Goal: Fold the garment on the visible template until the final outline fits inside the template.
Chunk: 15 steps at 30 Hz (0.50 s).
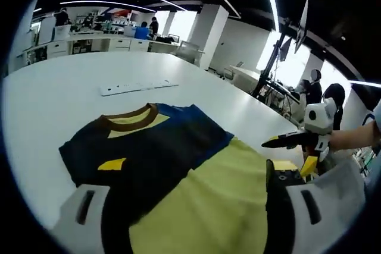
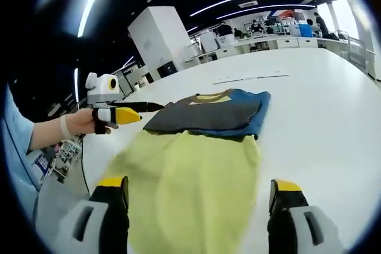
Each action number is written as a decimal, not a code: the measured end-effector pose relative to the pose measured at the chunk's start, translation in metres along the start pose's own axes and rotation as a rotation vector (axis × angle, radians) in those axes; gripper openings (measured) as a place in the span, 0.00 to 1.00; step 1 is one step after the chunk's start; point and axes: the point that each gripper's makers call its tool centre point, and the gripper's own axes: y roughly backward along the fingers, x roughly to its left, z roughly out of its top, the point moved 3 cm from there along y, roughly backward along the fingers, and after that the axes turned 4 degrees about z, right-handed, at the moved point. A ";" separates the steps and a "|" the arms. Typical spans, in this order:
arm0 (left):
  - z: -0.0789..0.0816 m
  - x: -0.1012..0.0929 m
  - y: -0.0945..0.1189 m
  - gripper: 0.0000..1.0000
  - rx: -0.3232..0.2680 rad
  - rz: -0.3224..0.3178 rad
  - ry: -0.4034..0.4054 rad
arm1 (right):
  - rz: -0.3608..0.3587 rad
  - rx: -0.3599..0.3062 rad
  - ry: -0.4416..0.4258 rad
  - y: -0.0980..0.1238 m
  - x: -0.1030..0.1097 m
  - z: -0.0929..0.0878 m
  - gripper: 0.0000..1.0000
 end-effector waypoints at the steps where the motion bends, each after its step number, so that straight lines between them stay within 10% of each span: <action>1: -0.003 0.003 0.006 0.93 0.006 0.011 0.008 | 0.000 0.005 0.006 0.000 0.000 0.000 0.99; 15: -0.029 0.016 0.057 0.89 0.016 0.076 0.048 | -0.023 0.007 0.024 0.015 -0.003 0.003 0.98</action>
